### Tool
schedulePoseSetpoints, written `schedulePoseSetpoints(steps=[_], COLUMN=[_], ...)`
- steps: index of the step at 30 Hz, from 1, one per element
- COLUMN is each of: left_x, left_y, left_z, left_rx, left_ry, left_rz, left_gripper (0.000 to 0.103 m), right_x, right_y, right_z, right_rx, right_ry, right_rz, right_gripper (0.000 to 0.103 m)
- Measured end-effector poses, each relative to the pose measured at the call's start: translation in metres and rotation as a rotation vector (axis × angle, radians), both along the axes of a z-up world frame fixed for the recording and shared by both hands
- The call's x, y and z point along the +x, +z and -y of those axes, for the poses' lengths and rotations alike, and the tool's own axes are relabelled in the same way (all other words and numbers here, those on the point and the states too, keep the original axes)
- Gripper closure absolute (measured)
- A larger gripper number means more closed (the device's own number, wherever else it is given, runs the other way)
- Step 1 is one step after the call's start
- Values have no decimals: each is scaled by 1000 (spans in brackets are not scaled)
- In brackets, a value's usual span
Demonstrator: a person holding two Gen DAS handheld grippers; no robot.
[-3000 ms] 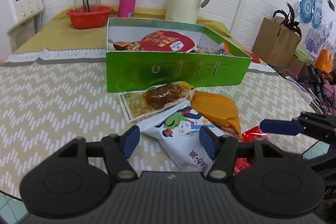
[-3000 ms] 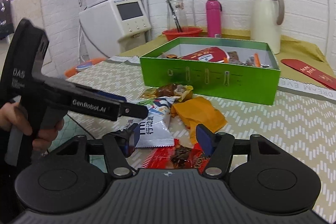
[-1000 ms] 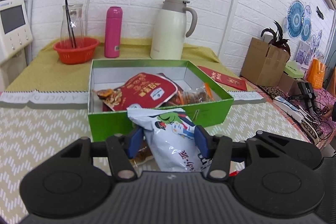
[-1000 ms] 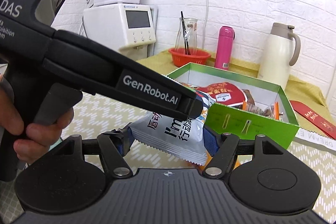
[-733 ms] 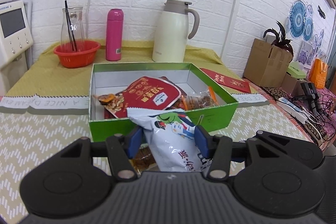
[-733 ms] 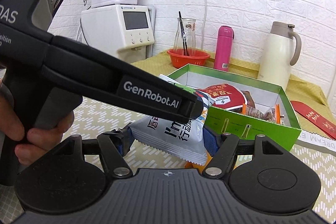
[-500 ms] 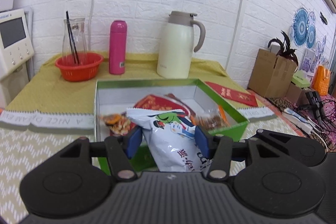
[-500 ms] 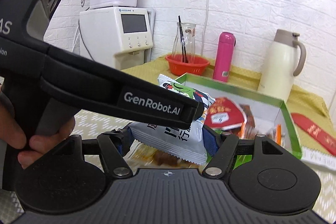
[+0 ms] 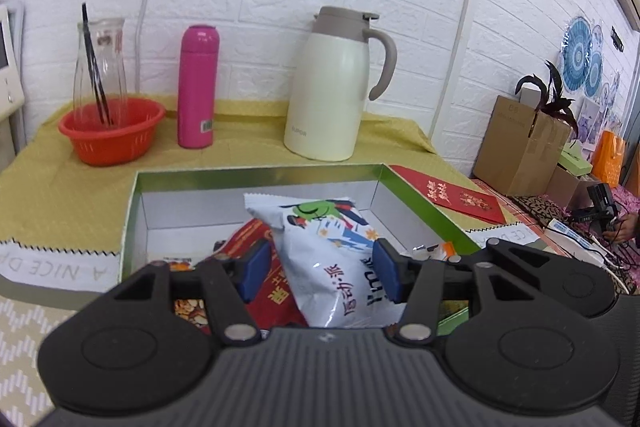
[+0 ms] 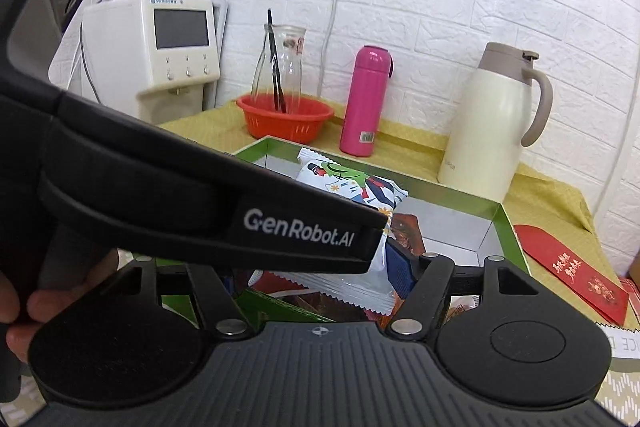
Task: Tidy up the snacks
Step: 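Carry the white chip bag over the green box and open the right gripper, then move the right gripper to the clear jerky pack beside the box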
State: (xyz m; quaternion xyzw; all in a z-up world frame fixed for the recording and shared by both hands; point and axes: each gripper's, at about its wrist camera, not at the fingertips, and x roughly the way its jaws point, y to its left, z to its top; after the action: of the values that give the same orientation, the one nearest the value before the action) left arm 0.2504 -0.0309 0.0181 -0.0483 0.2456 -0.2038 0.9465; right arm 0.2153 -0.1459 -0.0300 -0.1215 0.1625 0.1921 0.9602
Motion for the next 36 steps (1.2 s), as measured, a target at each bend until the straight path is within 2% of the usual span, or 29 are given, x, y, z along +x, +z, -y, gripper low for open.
schedulePoseSetpoints(steps=[6,11,13,16,21,26,29,31,33,36], left_x=[13,10,5,-10,-54,-98,-120,-130,-134,-136], left_y=[-7,-1,5,16,21,4,-11,-21,-27,-31], left_z=[-6,-19,-29,-46,-69,-73,-69,-63,-55,-41], left_rx=[-22,-25,-32,-49,-10,36,61,81,123,192], left_ry=[31,68,92,114,144,93,49,8,-38,-57], left_rz=[-26,-8,6,35,92,75,49,41,55,75], left_gripper=[44,41,39,35,28,21,16,1,0,1], right_x=[17,11,7,-3,-28,-59,-78,-91,-100,-109], right_y=[-4,-2,1,9,18,12,2,-5,-12,-19], right_z=[-6,-7,-3,13,55,92,105,111,114,112], right_rx=[-7,-66,-63,15,176,282,308,314,312,305], right_ry=[3,-9,1,4,-5,-10,-26,-27,-12,7], right_rz=[-21,68,76,60,29,-24,-81,-113,-145,-191], right_gripper=[0,0,0,0,0,0,0,0,0,0])
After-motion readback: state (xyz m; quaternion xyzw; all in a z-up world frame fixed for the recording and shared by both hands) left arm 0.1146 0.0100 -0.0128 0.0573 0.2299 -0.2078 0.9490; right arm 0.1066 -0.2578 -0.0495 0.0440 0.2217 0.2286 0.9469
